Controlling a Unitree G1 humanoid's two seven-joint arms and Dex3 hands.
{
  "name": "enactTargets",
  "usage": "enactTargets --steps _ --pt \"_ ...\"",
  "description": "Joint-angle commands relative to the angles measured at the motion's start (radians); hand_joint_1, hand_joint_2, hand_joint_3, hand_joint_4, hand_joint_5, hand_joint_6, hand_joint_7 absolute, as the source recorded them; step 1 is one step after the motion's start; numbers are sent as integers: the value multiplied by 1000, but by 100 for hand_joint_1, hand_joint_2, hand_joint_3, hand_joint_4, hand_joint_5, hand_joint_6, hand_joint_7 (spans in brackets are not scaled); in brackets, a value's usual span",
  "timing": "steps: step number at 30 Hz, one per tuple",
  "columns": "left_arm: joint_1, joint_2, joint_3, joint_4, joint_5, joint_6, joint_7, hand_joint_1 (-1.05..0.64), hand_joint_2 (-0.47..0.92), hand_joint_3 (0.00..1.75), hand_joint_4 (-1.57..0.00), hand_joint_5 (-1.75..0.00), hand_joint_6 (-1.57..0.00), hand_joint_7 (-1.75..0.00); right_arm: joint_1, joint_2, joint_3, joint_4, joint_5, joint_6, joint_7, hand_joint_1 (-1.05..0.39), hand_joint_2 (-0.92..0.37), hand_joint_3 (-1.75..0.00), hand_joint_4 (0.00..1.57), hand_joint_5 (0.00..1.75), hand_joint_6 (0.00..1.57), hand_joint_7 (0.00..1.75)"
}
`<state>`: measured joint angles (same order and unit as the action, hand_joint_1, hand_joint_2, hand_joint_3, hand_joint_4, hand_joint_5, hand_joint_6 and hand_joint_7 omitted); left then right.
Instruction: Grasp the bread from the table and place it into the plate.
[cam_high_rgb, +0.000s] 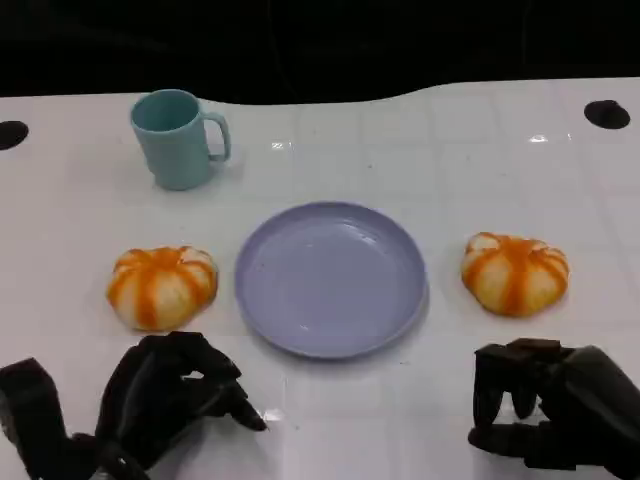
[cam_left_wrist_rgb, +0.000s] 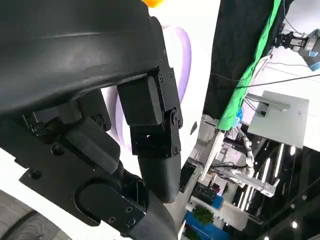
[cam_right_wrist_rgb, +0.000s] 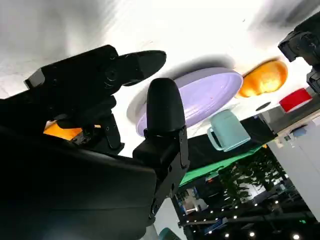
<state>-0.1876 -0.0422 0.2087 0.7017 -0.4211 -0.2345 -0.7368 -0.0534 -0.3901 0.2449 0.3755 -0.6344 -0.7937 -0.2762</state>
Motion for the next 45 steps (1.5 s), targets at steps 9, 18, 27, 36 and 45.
enactTargets --steps 9,18,27,36,45 --pt "-2 18 7 -1 1 -2 3 -105 65 0 -157 -62 -157 -39 10 -25 -28 -58 16 11 8 -38 -85 -4 48 158 42 137" --pt "-8 20 6 9 5 -9 2 -105 66 0 -157 -61 -157 -39 20 -42 -68 -127 7 20 4 -39 -87 0 46 122 47 93" --pt "-12 18 8 21 2 -16 -5 -105 66 0 -157 -61 -157 -38 24 -61 -117 -195 9 44 14 -39 -89 0 41 69 59 30" --pt "-12 15 7 15 -3 2 3 -105 65 0 -157 -61 -157 -37 21 -88 -150 -264 -28 118 26 -42 -89 0 37 28 53 1" --pt "-18 12 9 29 -8 1 -5 -105 65 0 -157 -60 -157 -36 0 -123 -151 -341 -84 257 116 -44 -88 0 16 13 29 0"
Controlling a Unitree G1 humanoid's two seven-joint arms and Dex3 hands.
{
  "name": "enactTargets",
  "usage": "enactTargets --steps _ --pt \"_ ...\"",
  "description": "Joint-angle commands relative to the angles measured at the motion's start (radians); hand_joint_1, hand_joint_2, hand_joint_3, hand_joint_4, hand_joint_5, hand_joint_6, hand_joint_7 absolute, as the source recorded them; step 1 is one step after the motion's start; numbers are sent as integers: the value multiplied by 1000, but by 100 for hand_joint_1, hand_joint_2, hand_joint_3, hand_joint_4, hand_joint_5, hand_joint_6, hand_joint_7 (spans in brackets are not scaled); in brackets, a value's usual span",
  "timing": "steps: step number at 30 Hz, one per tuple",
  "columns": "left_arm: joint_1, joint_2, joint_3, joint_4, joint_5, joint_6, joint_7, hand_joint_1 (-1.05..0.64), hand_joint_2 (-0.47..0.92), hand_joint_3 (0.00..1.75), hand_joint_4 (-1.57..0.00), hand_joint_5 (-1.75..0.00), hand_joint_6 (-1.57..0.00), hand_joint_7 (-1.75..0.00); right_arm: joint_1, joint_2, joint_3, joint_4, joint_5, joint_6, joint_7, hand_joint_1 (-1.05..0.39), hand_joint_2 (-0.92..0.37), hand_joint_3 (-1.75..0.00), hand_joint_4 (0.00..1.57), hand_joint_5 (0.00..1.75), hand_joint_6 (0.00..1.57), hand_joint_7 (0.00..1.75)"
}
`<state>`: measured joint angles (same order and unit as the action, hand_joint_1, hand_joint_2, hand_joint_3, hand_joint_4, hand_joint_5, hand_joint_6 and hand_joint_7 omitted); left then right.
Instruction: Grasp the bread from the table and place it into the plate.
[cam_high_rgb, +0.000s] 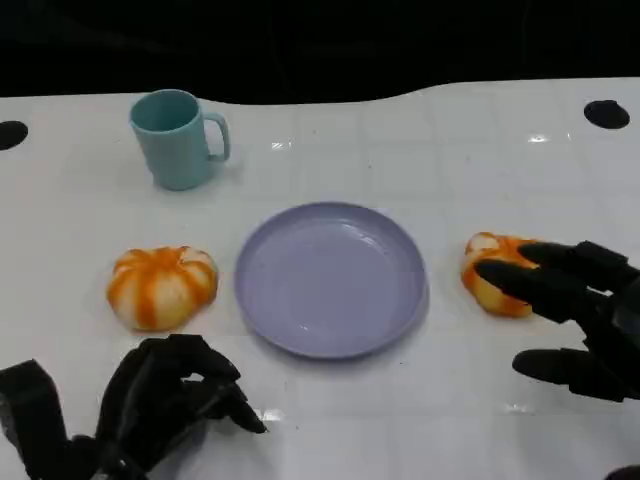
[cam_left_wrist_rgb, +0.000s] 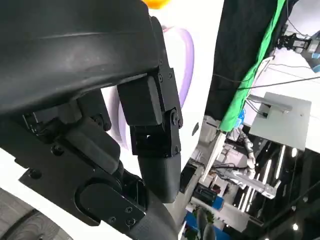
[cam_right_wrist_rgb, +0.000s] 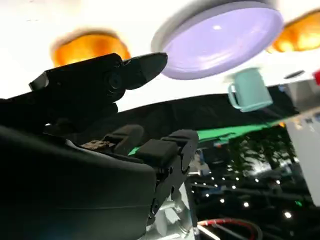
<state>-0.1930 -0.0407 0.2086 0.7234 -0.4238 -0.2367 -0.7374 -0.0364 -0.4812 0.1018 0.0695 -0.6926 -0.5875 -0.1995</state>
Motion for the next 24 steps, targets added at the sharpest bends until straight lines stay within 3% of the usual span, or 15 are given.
enactTargets --steps 1,8,24 --pt "-12 10 9 6 -6 7 -2 -105 64 0 -157 -60 -157 -36 -23 -35 -5 -42 -37 66 48 -45 -87 0 14 12 28 0" --pt "-5 8 3 -4 4 -4 5 -105 65 1 -157 -60 -157 -36 -96 -29 39 -28 -114 180 105 -38 -80 0 9 11 24 0" --pt "5 5 5 -20 -1 6 9 -105 64 0 -157 -61 -157 -38 -368 12 225 338 -233 295 26 -30 -76 0 13 20 28 2"
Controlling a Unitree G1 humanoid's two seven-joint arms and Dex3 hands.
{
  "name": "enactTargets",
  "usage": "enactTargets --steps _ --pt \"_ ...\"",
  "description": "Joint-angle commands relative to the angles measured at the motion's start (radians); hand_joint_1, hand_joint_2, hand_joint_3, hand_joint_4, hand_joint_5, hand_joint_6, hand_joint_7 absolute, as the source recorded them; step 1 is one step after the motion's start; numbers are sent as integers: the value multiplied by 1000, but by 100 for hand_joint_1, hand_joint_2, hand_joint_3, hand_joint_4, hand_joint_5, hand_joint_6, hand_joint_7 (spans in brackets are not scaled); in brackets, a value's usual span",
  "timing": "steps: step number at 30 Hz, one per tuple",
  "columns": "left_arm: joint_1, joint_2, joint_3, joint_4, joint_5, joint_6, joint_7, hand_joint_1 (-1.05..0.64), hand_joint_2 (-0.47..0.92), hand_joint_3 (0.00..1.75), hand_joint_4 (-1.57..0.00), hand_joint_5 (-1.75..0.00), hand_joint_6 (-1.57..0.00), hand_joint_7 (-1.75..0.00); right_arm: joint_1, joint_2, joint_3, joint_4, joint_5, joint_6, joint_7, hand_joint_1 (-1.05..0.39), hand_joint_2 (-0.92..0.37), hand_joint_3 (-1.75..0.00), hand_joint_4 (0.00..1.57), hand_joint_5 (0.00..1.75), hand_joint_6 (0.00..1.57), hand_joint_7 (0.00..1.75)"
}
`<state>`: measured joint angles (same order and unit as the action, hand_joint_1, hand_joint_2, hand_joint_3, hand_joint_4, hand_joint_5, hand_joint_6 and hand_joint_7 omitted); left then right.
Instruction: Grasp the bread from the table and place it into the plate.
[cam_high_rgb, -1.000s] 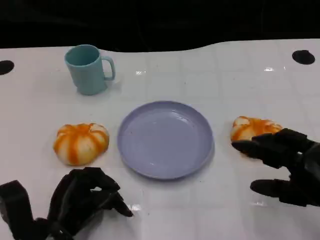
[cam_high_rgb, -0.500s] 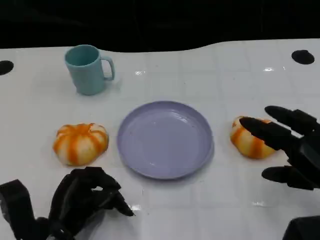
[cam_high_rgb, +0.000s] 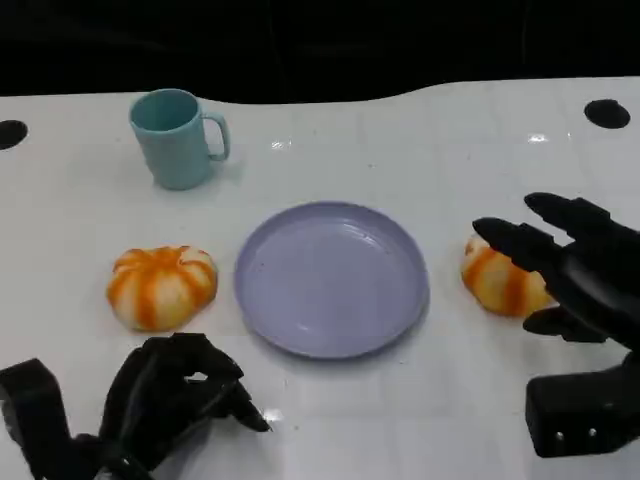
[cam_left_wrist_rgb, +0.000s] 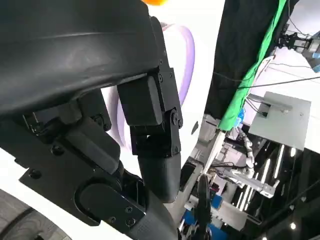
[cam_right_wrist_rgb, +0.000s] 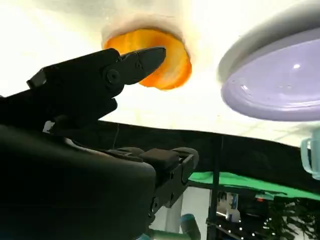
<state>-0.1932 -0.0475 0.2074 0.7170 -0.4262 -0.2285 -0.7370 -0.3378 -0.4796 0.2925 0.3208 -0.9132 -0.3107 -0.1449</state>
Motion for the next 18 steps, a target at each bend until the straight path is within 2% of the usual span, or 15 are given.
enactTargets --steps 1,6,18 --pt "6 11 7 -16 0 0 9 -105 64 0 -157 -61 -157 -38 -83 14 47 111 -14 22 -28 -31 -76 0 15 21 28 2" --pt "10 9 8 -21 -1 2 9 -105 64 0 -157 -61 -157 -38 -156 34 101 244 -7 26 -38 -34 -74 0 18 23 29 1" --pt "22 7 5 -36 -1 9 5 -105 63 0 -157 -61 -157 -37 -330 141 217 651 5 64 -91 -37 -75 0 22 15 29 0"
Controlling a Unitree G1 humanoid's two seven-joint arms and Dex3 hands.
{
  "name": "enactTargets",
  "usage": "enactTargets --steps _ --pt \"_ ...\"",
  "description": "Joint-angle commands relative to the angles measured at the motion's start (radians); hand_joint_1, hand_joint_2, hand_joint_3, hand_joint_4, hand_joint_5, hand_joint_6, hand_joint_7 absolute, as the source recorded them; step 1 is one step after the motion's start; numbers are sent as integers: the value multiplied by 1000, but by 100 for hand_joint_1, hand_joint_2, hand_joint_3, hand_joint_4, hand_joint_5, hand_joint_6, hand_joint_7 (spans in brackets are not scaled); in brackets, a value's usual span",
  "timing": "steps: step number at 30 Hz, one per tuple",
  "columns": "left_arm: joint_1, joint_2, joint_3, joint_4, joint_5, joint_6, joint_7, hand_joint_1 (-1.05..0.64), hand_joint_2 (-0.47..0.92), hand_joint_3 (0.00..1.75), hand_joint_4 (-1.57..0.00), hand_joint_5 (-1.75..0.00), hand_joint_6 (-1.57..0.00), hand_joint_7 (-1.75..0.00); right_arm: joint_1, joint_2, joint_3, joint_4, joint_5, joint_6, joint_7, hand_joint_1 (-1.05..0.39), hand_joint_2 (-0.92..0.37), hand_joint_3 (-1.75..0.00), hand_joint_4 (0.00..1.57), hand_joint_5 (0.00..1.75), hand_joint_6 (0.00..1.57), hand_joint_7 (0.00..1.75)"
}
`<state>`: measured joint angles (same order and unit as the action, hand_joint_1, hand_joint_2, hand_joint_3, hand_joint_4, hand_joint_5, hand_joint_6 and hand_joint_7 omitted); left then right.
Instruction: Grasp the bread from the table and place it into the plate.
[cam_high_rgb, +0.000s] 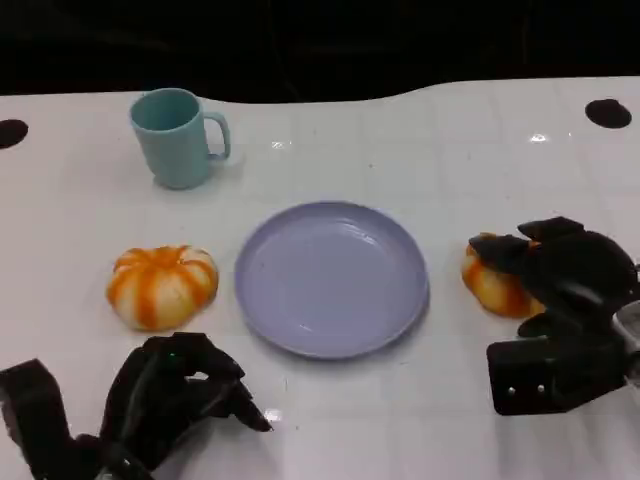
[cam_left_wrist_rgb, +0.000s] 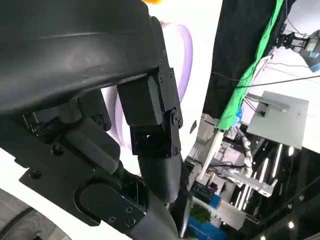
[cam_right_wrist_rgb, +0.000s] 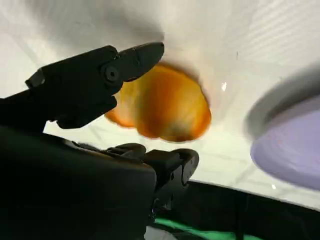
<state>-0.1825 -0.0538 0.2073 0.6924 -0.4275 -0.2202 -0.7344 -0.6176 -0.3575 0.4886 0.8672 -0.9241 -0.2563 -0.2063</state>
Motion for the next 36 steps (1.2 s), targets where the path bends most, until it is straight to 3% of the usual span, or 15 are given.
enactTargets --steps 1,8,9,12,13,14,15,16,17,19,21,25,31,36 --pt "12 14 4 -13 3 -2 4 -105 64 1 -157 -61 -157 -37 -60 26 28 131 18 10 -37 -37 -75 0 22 13 29 0" --pt "18 14 4 -19 3 -3 5 -105 64 0 -157 -61 -157 -37 -113 69 57 278 41 7 -114 -27 -82 -2 34 11 37 2" --pt "18 15 3 -20 4 -3 4 -105 65 1 -157 -61 -157 -37 -118 73 59 294 46 2 -131 -26 -84 -1 41 12 41 3" --pt "21 15 1 -25 6 -3 5 -105 65 1 -157 -61 -157 -37 -127 75 60 329 64 -37 -190 -17 -89 0 86 14 79 7" --pt "22 14 1 -26 5 -2 6 -105 65 1 -157 -61 -157 -37 -127 74 59 338 71 -59 -218 -16 -89 0 103 26 96 10" --pt "23 13 1 -28 5 -1 7 -105 65 1 -157 -61 -157 -37 -127 72 63 347 71 -76 -249 -13 -91 -1 107 76 117 12" --pt "23 12 0 -30 4 0 8 -105 65 1 -157 -61 -157 -38 -128 72 69 356 68 -86 -277 -13 -91 -12 103 117 125 27" --pt "24 12 1 -31 3 3 8 -105 65 0 -157 -61 -157 -38 -128 72 74 363 66 -91 -303 -13 -89 -25 98 145 113 69" --pt "23 11 1 -32 1 7 8 -105 65 0 -157 -61 -157 -38 -129 73 79 369 63 -93 -331 -13 -82 -45 94 162 94 119" --pt "23 12 1 -31 1 8 7 -105 64 0 -157 -61 -157 -38 -132 74 90 375 58 -98 -381 -13 -62 -80 91 172 79 154" --pt "21 13 1 -30 2 7 7 -105 64 0 -157 -61 -157 -38 -135 75 98 376 55 -105 -421 -13 -55 -91 89 174 77 156" --pt "19 14 2 -24 5 1 6 -105 65 0 -157 -61 -157 -37 -142 76 112 374 53 -120 -497 -16 -54 -83 90 175 82 140" --pt "19 13 2 -26 4 5 10 -105 65 0 -157 -61 -157 -38 -147 81 102 364 74 -167 -581 -11 -43 -94 94 175 81 157" --pt "19 13 2 -29 5 11 14 -105 64 0 -157 -61 -157 -38 -157 87 82 331 98 -207 -618 -10 -43 -101 97 175 78 165"
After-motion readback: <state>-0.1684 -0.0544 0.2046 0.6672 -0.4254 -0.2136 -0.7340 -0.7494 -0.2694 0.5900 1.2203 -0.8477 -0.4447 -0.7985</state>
